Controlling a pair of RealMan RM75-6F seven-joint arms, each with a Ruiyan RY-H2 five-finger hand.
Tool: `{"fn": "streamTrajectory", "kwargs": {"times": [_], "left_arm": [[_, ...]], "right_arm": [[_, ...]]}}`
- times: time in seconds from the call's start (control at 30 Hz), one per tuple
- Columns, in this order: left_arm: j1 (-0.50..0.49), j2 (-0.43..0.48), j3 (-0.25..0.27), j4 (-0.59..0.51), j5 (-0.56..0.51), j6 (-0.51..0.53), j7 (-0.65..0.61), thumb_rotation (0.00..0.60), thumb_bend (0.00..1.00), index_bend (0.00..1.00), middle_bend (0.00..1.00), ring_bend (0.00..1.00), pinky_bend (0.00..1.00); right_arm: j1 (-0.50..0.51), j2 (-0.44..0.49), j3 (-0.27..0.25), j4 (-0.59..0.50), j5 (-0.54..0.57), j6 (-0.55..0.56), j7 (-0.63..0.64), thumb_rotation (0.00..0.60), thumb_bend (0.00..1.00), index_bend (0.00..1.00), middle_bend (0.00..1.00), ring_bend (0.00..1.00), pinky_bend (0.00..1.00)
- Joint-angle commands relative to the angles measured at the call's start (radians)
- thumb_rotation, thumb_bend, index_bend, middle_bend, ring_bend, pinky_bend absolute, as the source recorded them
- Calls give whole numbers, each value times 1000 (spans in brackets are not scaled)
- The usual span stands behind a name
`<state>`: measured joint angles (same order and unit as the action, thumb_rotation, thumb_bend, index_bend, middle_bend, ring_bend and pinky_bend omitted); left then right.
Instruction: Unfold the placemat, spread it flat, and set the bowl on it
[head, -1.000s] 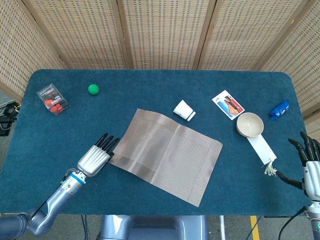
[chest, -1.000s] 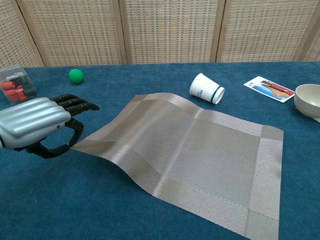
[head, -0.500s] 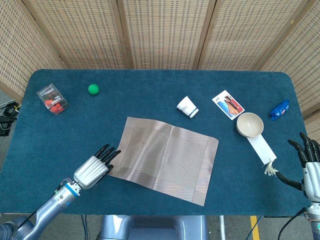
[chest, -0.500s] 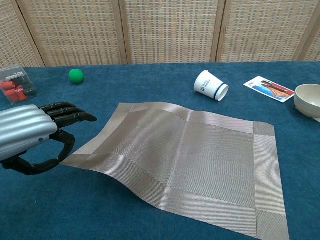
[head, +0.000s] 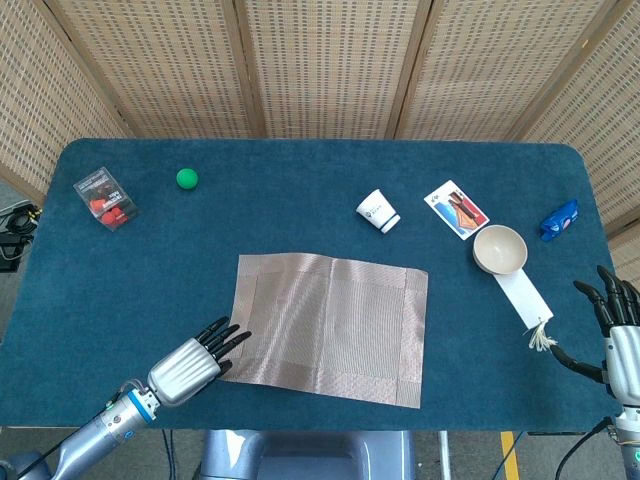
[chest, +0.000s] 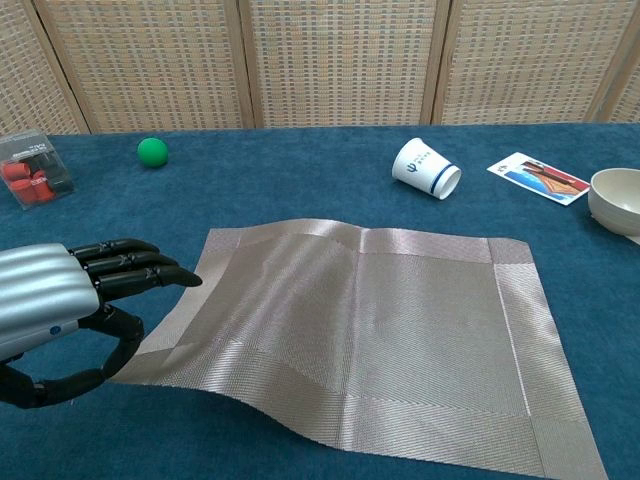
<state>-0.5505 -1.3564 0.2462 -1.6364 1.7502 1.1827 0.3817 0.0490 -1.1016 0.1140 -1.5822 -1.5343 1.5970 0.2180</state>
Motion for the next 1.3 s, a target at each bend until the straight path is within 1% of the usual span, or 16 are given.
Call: {"fn": "streamTrajectory", "kwargs": {"times": [0.03,0.2,0.43,0.5,0.53,0.6,0.67,0.73,0.77,0.8,0.87,1.0,1.03,1.13,1.3], "left_arm": [[7,6,14,-13,21,1,-5,600,578,666,0,0,0],[22,15,34,-29,68,9,-12,600,578,666,0,0,0],[33,20,47,-40,96,0,-17,600,578,665,0,0,0],[39,18,49,-41,101,1,-22,600,574,647,0,0,0],[42,19,50,-40,104,3,-27,600,559,617,0,0,0],[50,20,48,-34,109,10,-33,600,466,497,0,0,0],[58,23,45,-25,109,20,-39,600,304,271,0,0,0],[72,30,37,-12,100,40,-48,600,220,135,0,0,0],[80,30,33,-5,98,52,-56,600,186,94,0,0,0],[88,30,30,3,97,65,-67,600,168,78,0,0,0],[102,31,26,13,92,86,-100,600,138,61,0,0,0],[126,52,19,10,76,127,-174,600,133,63,0,0,0],[146,66,-4,8,56,174,-185,600,134,65,0,0,0],[177,76,-42,14,33,238,-185,600,137,69,0,0,0],[201,108,-84,13,-11,277,-193,600,139,70,0,0,0]], "right_arm": [[-1,1,-1,-1,-3,2,-1,600,124,200,0,0,0],[-2,1,-4,-5,-7,2,-2,600,124,200,0,0,0],[-2,1,-7,-8,-8,1,-8,600,124,200,0,0,0],[-2,2,-8,-8,-6,-3,-10,600,124,200,0,0,0],[-1,2,-8,-9,-6,-5,-11,600,123,200,0,0,0],[-2,3,-9,-9,-6,-5,-13,600,124,200,0,0,0],[-2,3,-9,-10,-6,-5,-14,600,124,200,0,0,0],[-2,4,-9,-11,-7,-4,-15,600,124,200,0,0,0],[-3,4,-9,-11,-7,-4,-16,600,124,200,0,0,0],[-3,4,-10,-12,-7,-4,-18,600,123,200,0,0,0],[-3,4,-12,-14,-9,-6,-24,600,123,200,0,0,0],[-1,1,-18,-18,-15,-12,-41,600,124,200,0,0,0],[0,-1,-23,-21,-18,-17,-51,600,124,200,0,0,0],[3,-6,-30,-27,-25,-25,-71,600,124,200,0,0,0],[10,-12,-31,-32,-22,-39,-99,600,124,199,0,0,0]]}}
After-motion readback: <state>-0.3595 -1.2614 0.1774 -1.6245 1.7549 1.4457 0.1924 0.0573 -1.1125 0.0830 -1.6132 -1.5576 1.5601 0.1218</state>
